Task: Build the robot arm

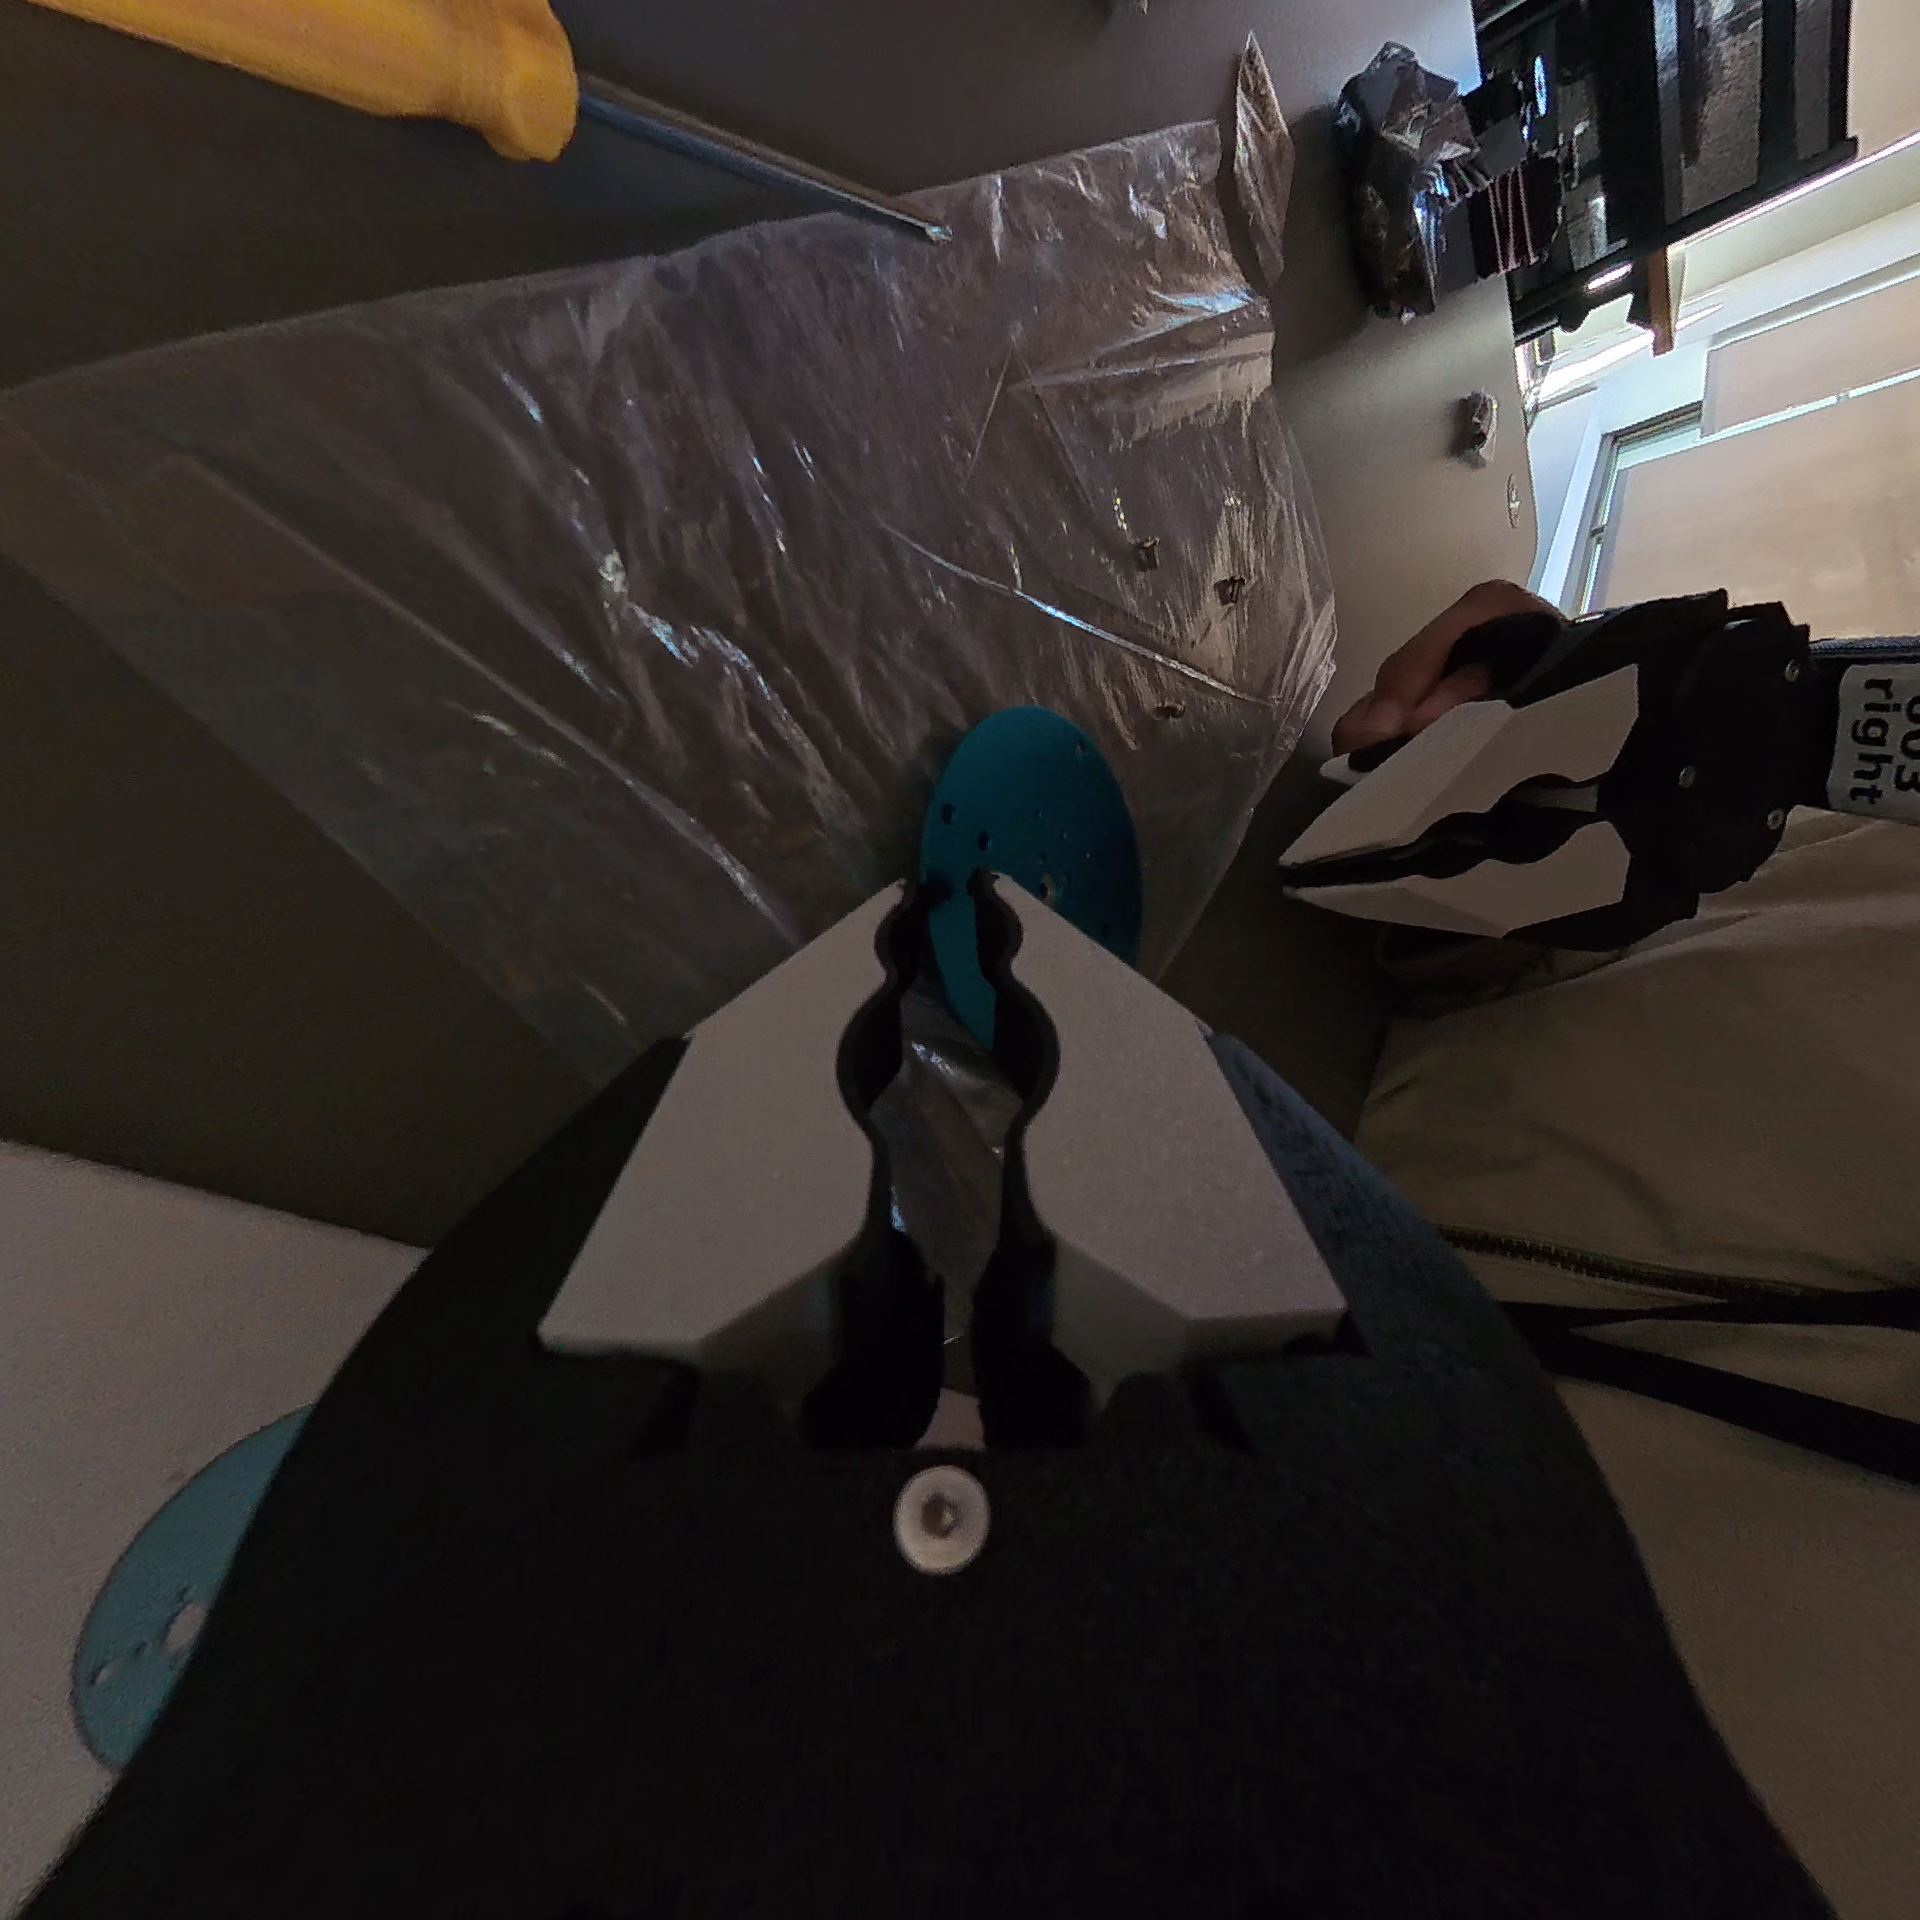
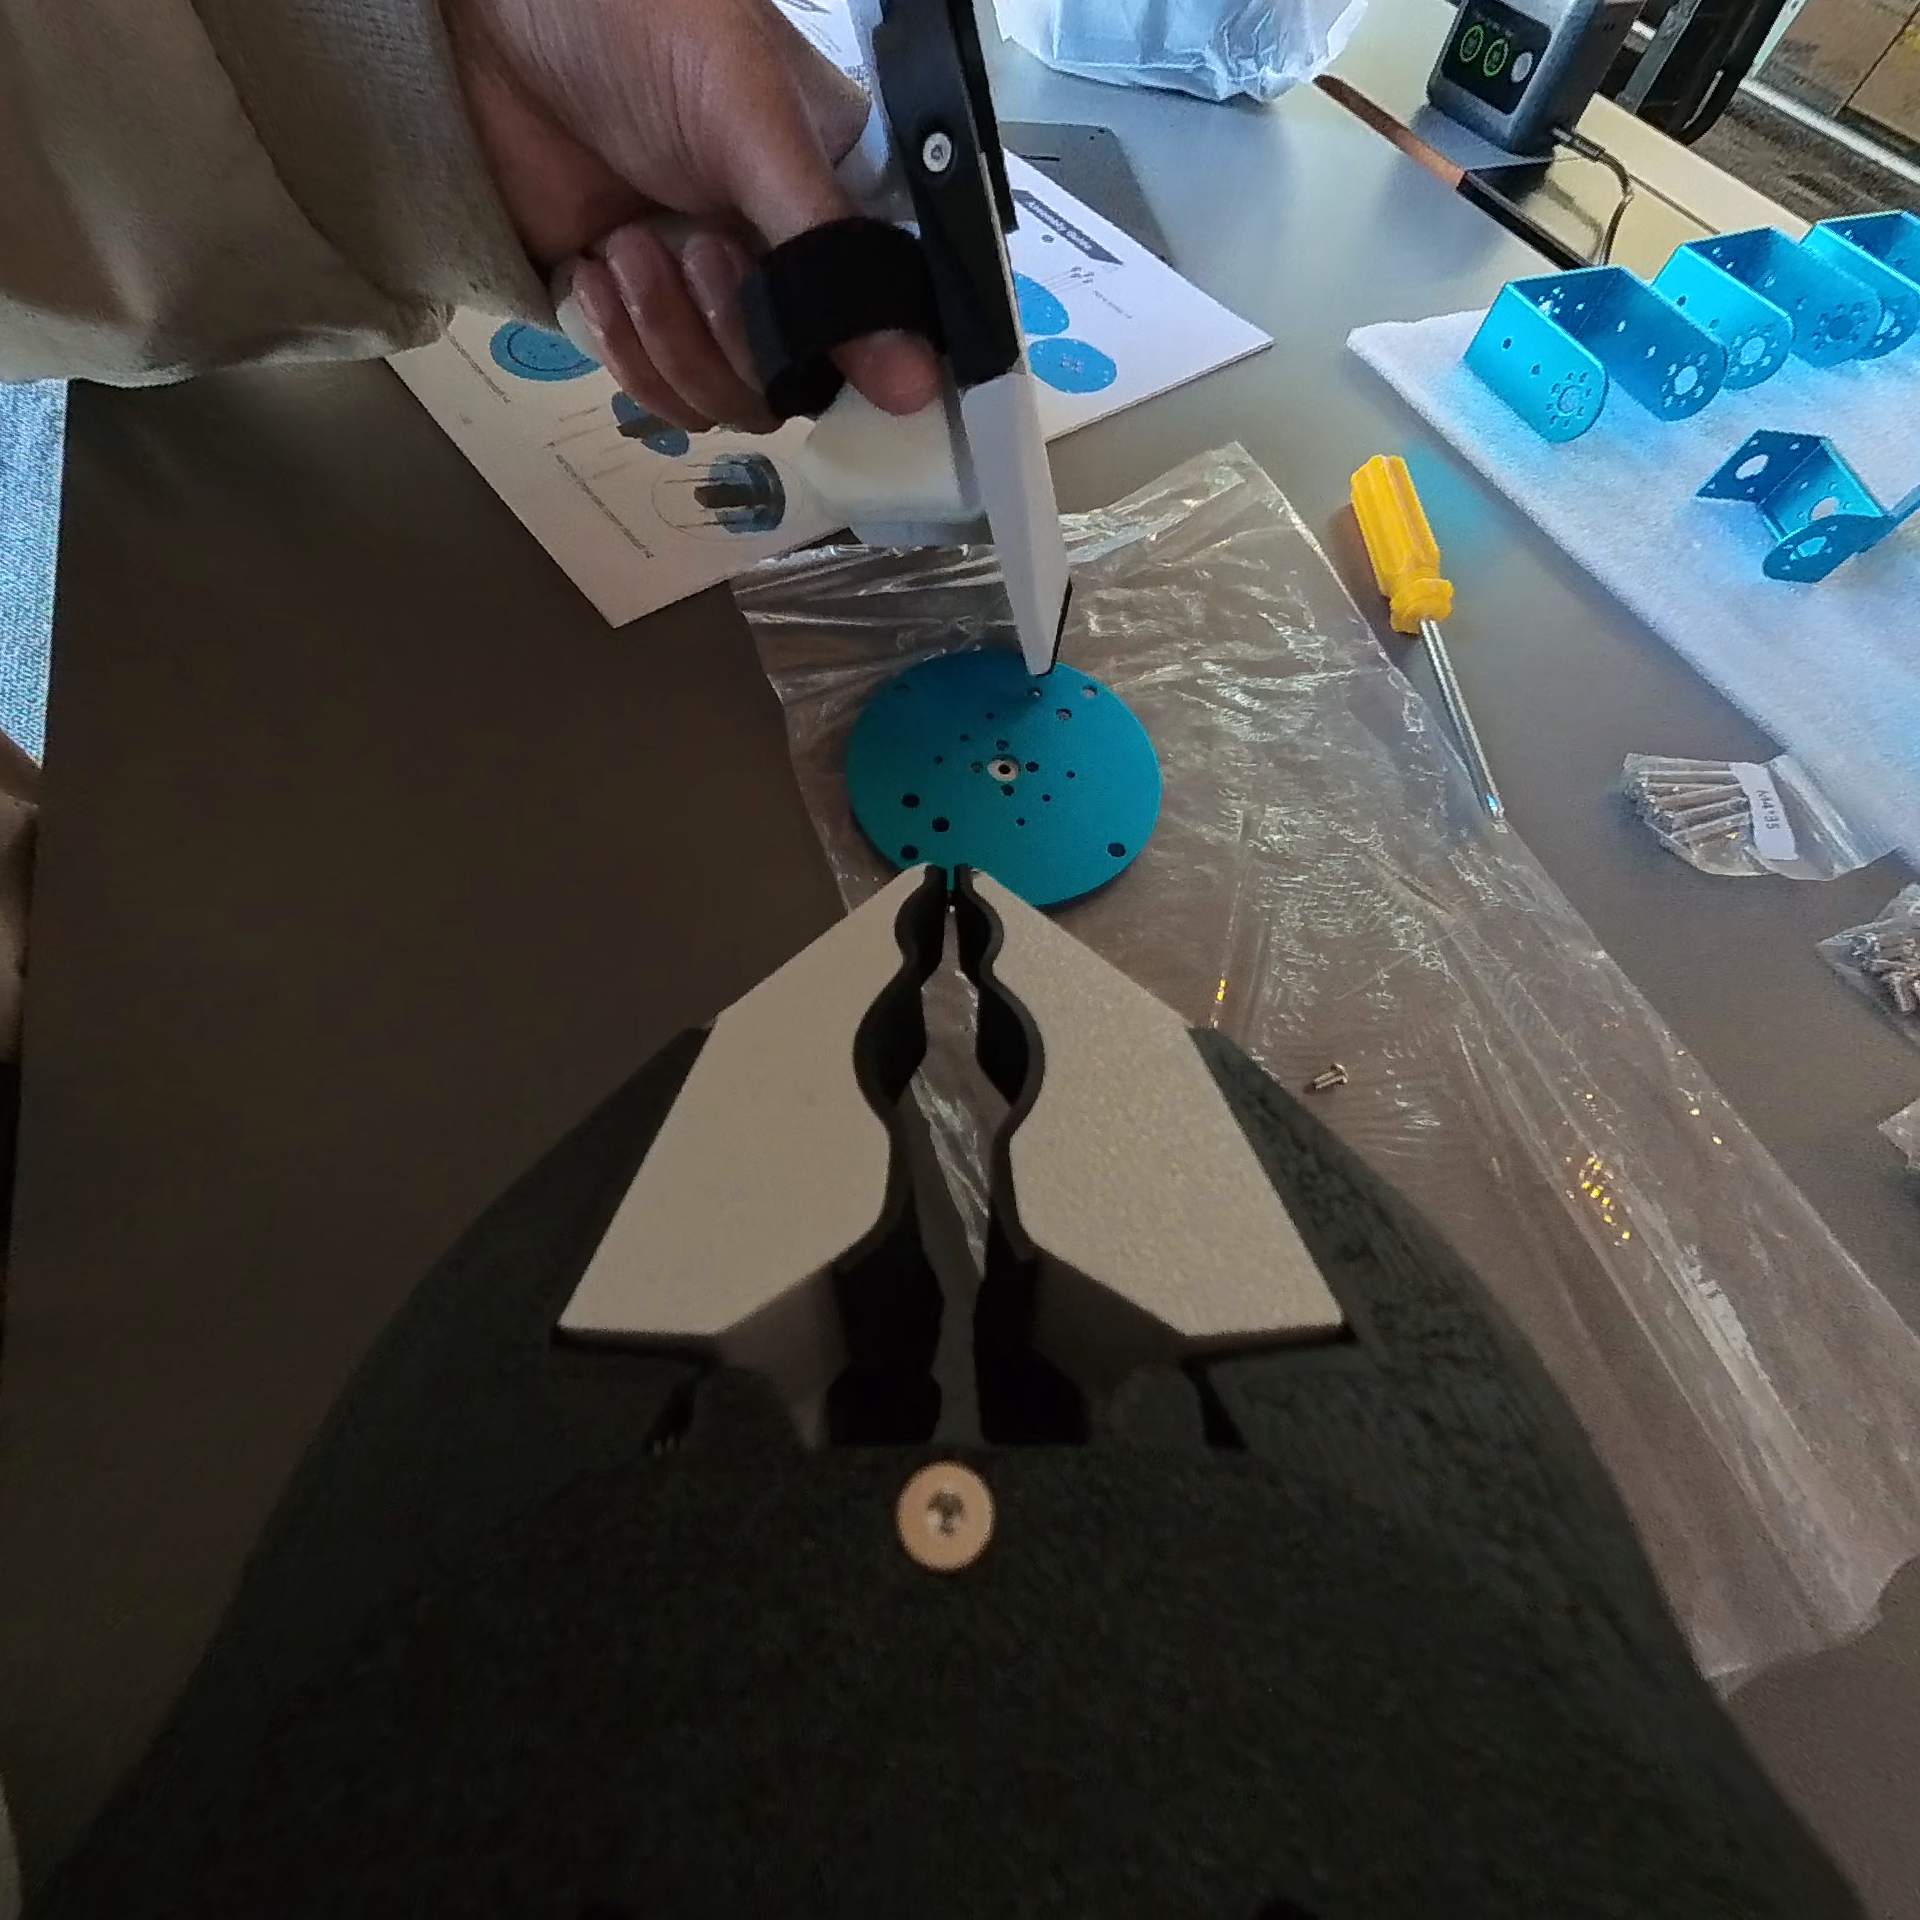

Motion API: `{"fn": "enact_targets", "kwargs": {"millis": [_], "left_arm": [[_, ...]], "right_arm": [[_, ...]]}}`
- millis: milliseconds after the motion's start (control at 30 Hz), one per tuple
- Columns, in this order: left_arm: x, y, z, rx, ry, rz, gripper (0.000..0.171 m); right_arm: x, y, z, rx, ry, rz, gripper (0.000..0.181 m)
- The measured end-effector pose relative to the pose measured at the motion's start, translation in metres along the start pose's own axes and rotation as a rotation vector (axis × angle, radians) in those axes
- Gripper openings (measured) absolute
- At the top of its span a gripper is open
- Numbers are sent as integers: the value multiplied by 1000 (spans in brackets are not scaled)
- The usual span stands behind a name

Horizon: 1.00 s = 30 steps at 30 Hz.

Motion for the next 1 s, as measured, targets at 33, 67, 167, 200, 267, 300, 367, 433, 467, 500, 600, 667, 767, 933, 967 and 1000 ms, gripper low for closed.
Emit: {"fn": "enact_targets", "kwargs": {"millis": [33, 67, 167, 200, 267, 300, 367, 433, 467, 500, 600, 667, 767, 933, 967, 1000], "left_arm": [[0, -1, 0, -2, 2, 3, 11], [0, -2, 1, -7, 8, 6, 12], [-4, -12, 1, -67, 76, 39, 16], [-5, -17, 3, -92, 109, 63, 17], [-8, -27, 13, -118, 183, 134, 18], [-9, -31, 23, -105, 219, 176, 18], [-5, -30, 50, 0, 253, 232, 18], [3, -25, 81, 192, 254, 273, 18], [7, -23, 91, 253, 264, 304, 17], [12, -19, 96, 259, 302, 329, 16], [27, -2, 96, 97, 463, 389, 16], [30, 4, 104, -8, 548, 460, 16], [30, 9, 113, -232, 684, 538, 17], [30, 18, 121, -298, 649, 584, 17], [30, 19, 119, -318, 640, 590, 17], [30, 20, 118, -338, 643, 604, 16]], "right_arm": [[0, 0, 0, 0, 1, 1, 0], [0, 0, 0, 2, 1, 3, 0], [-2, -1, 1, 6, 2, 10, 0], [-2, -1, 2, 6, 3, 13, 0], [-5, -1, 2, 10, 4, 28, 0], [-8, -3, 2, 16, 0, 46, 0], [-15, -8, 3, 37, -25, 104, 0], [-23, -14, 1, 48, -43, 168, 0], [-28, -17, 1, 50, -27, 211, 0], [-31, -20, 2, 39, 4, 249, 0], [-34, -23, 8, -44, 164, 297, 0], [-36, -26, 12, -100, 275, 352, 0], [-39, -27, 15, -215, 436, 412, 0], [-36, -21, 15, -185, 436, 392, 0], [-37, -20, 12, -185, 418, 385, 0], [-38, -20, 9, -186, 407, 381, 0]]}}
Point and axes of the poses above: each gripper's, where its closed fingertips meet, y out along the fingers, x out of its underside, z = x × y across the jaws, the point moved 4 cm from there along -y, back along the fingers, and after that the axes turned 2 degrees about -z, right-handed, at the moved point
